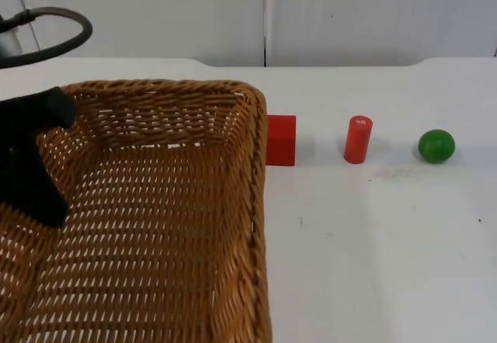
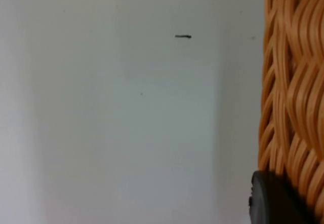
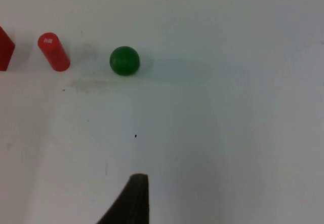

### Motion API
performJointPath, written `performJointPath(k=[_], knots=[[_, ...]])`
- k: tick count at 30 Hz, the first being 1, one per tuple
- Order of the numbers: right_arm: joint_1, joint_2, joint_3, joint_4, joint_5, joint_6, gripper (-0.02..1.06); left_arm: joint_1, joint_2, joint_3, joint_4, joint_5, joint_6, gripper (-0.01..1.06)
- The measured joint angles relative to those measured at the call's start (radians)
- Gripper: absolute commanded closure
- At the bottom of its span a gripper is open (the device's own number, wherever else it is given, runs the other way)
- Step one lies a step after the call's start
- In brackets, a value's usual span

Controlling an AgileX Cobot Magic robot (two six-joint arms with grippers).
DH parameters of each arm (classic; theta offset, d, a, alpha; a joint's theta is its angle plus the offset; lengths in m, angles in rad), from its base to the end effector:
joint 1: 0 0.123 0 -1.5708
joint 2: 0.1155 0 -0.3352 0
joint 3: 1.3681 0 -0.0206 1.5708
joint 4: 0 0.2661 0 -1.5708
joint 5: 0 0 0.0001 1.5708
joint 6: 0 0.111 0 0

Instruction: Pick up the basket with the left hand and place the object to the left of the red cylinder into the basket with the right hand.

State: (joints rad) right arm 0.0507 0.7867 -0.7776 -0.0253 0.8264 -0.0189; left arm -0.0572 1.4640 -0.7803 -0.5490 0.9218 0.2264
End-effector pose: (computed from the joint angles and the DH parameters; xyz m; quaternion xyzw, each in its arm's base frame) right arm 0.1371 0.0049 0.3518 -0.0360 0.9159 -0.0056 0.3999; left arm 0.2446 -0.0603 0.2257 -0.0205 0.9749 -0.2173 0.0438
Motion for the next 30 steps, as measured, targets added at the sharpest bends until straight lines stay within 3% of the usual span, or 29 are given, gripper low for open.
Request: performJointPath(k=[9,30], knots=[[0.0,0.0,0.006,0.025,-0.014,-0.027,-0.01,0.0,-0.022,0.0,0.039,0.049,-0.031,1.05],[0.0,0.002,0.02,0.079,-0.012,-0.059,-0.01,0.0,-0.047,0.0,0.068,0.052,-0.038,1.05]])
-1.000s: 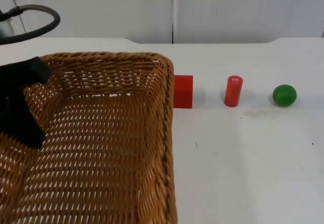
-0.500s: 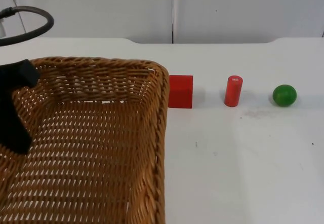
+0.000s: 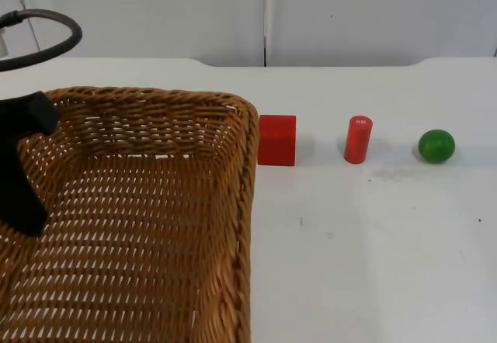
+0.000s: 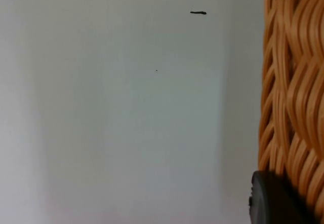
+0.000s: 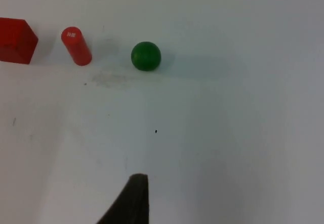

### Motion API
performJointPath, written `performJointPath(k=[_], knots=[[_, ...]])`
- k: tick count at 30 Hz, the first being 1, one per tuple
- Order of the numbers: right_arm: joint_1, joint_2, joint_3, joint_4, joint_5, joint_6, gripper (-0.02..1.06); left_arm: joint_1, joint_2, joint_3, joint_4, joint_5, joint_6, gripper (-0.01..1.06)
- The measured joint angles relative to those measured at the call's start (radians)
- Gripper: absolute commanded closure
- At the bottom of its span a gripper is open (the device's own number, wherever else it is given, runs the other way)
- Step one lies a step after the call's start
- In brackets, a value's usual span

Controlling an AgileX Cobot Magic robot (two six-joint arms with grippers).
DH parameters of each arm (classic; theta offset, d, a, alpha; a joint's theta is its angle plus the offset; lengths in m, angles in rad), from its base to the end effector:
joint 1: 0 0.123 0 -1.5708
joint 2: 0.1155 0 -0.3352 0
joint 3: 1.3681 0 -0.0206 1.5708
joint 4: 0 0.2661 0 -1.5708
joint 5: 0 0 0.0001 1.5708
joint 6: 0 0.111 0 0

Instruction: Pick up the basket with the left hand and place the object to the left of the red cylinder into the basket with the right hand.

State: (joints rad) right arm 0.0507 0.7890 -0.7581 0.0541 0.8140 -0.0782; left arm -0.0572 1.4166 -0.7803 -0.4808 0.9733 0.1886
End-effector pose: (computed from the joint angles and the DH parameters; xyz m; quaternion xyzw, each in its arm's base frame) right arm 0.1375 0.0113 0.3458 -0.0499 0.9168 0.0200 0.3956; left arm 0.2327 -0.0559 0.2346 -0.0091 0.9795 -0.1981 0.0366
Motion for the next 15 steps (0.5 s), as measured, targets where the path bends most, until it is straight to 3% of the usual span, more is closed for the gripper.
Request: performJointPath(k=[15], knots=[[0.0,0.0,-0.034,0.026,-0.052,0.014,-0.01,0.0,0.0,0.0,0.0,0.002,0.029,1.05]])
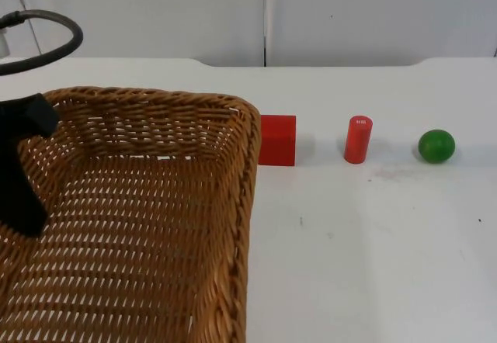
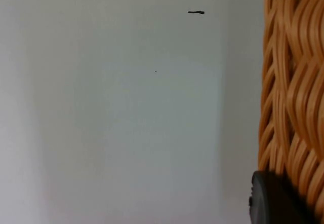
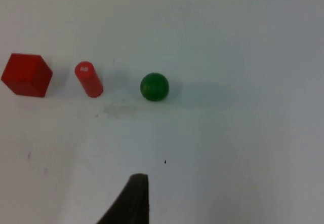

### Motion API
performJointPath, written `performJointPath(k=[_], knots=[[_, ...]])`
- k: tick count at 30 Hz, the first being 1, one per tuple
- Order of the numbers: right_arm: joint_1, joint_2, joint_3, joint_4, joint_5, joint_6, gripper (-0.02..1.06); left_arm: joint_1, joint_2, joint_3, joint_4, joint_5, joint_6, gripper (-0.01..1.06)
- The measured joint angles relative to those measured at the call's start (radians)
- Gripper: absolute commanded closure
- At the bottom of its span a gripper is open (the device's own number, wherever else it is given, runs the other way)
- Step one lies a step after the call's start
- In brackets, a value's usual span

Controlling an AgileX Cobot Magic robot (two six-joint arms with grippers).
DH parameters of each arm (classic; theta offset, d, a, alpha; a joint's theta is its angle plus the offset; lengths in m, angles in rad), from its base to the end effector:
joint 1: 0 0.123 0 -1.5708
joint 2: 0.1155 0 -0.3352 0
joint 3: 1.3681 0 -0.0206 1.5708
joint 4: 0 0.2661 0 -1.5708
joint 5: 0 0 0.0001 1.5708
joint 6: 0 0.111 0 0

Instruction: Pick up the basket with the left hand and place the object to the left of the red cylinder into the basket with the right hand.

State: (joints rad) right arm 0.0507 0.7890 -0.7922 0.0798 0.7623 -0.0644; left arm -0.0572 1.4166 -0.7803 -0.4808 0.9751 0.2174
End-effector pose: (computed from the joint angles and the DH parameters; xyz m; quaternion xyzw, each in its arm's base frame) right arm 0.1423 0.0133 0.3621 -0.0378 0.8993 0.0344 0.4344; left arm 0.2325 -0.0559 0.2346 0.0051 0.9795 -0.1977 0.0386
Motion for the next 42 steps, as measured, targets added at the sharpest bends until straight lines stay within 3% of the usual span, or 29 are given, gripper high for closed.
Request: performJointPath(k=[21,26,31,35,42], knots=[[0.0,0.31,-0.239,0.01,-0.054,-0.008,-0.01,0.0,0.0,0.0,0.0,0.0,0.009,1.05],[0.0,0.394,-0.296,0.04,-0.058,-0.062,-0.01,0.0,0.0,0.0,0.0,-0.002,0.014,1.05],[0.0,0.498,-0.365,0.101,-0.062,-0.194,-0.01,0.0,0.0,0.0,0.0,-0.002,0.016,1.05],[0.0,0.617,-0.458,0.202,-0.055,-0.309,-0.01,0.0,0.0,0.0,0.0,-0.002,0.016,1.05],[0.025,0.779,-0.583,0.249,0.006,-0.373,-0.01,0.0,0.0,0.0,0.0,-0.004,0.019,1.05]])
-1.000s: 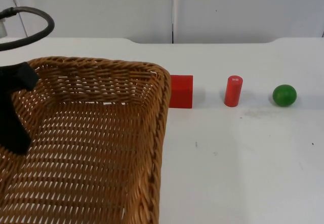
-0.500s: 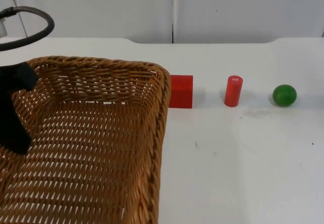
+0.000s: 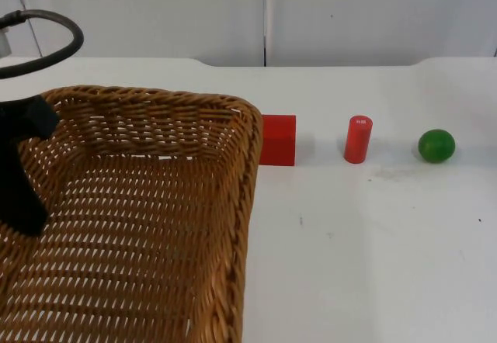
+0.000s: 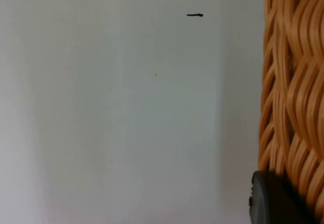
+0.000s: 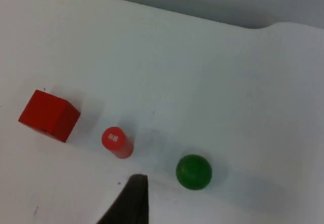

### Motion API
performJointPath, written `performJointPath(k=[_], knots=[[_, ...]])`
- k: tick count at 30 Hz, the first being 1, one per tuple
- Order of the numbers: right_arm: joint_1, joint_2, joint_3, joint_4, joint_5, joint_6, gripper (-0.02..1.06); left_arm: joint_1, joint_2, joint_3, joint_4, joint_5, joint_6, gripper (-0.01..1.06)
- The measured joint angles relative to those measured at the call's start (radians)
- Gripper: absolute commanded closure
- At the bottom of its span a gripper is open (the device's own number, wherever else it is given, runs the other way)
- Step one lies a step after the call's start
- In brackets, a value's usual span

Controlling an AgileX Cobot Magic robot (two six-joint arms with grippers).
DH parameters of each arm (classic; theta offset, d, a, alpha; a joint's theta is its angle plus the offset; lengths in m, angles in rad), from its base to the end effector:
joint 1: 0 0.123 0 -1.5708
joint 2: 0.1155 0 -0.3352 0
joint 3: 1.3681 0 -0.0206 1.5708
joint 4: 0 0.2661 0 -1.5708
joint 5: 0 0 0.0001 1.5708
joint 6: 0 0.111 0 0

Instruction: Pick up the basket with the left hand and place the object to the left of the red cylinder into the basket with the right hand.

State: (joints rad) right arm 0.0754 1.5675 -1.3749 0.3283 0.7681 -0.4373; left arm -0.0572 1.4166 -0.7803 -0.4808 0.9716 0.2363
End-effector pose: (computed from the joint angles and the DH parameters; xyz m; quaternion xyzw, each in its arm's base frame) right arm 0.3730 0.0531 0.3675 -0.1658 0.9151 0.0838 0.3580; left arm 0.2328 -0.0558 0.2346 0.0141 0.9794 -0.1969 0.0421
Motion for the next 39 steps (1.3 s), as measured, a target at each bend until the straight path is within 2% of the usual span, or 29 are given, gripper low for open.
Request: performJointPath(k=[6,10,12,16,23,29,36,39], knots=[[0.102,0.14,-0.136,-0.007,0.031,-0.08,-0.01,0.0,0.0,0.0,-0.004,-0.012,0.0,1.05],[0.193,0.264,-0.257,-0.035,0.07,-0.181,-0.01,0.0,0.0,0.0,-0.007,-0.016,0.0,1.05],[0.204,0.283,-0.267,-0.037,0.072,-0.195,-0.01,0.0,0.0,0.0,-0.009,-0.016,0.0,1.05],[0.241,0.381,-0.317,-0.035,0.082,-0.312,-0.01,0.0,0.0,0.0,-0.028,-0.016,0.0,1.05],[0.268,0.475,-0.323,-0.031,0.057,-0.454,-0.01,0.0,0.0,0.0,-0.039,-0.017,0.0,1.05],[0.288,0.537,-0.328,0.04,-0.005,-0.605,-0.01,0.0,0.0,0.0,-0.043,-0.018,0.0,1.05],[0.29,0.627,-0.405,0.086,0.005,-0.686,-0.01,0.0,0.0,0.0,-0.043,-0.018,0.0,1.05],[0.29,0.702,-0.494,0.108,0.056,-0.717,-0.01,0.0,0.0,0.0,-0.043,-0.018,0.0,1.05]])
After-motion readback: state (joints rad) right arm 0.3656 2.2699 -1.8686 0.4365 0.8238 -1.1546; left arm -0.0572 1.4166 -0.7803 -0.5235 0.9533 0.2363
